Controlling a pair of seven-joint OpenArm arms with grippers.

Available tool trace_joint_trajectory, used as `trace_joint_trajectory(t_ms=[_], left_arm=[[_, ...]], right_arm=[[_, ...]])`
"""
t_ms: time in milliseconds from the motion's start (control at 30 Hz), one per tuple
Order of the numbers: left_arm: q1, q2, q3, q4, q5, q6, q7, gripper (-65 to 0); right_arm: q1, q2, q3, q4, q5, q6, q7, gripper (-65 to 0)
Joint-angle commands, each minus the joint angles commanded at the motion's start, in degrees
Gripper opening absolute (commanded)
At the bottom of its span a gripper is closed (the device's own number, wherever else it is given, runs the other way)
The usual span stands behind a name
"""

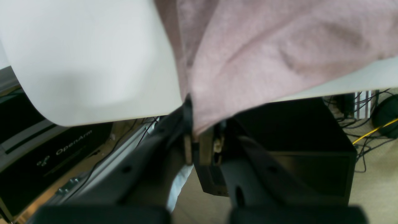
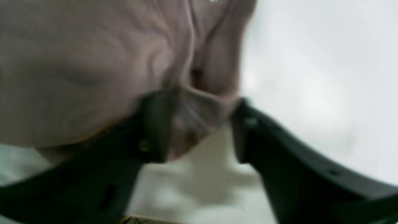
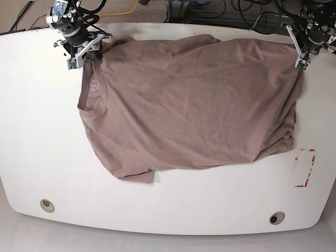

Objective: Layout the t-shirt on the table in an organized manner, then fold the t-shirt properly
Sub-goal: 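Lay the shirt flat and release both grippers at its shoulders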

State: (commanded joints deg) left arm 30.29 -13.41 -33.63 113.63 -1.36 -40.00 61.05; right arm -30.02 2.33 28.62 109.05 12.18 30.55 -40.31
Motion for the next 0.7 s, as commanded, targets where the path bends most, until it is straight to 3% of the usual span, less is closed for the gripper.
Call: trace_joint_trajectory(t_ms=[133,233,600,700], left_arm=[[0.0,-0.4,-0.2,0.0,0.0,0.0,0.0,-25.3],[0.0,-0.4,-2.0,0.0,0.0,0.0,0.0,-14.7],[-6.1,-1.5,-10.9,0.4,-0.4,0.0,0.4,-14.4],[-9.1,-3.2,-13.0,0.4,-0.3,0.0,3.3,-14.4]], right_arm=[[-0.3,0.0,0.0,0.9,0.4,0.0,0.0,-9.5],[-0.7,0.0,0.0,2.4,0.4,0.0,0.2,-9.0],[2.5,0.3,0.0,5.6,0.2,0.0,0.2,-9.0],[4.1,0.4,0.0,5.7,0.0,0.0,0.1,-9.0]])
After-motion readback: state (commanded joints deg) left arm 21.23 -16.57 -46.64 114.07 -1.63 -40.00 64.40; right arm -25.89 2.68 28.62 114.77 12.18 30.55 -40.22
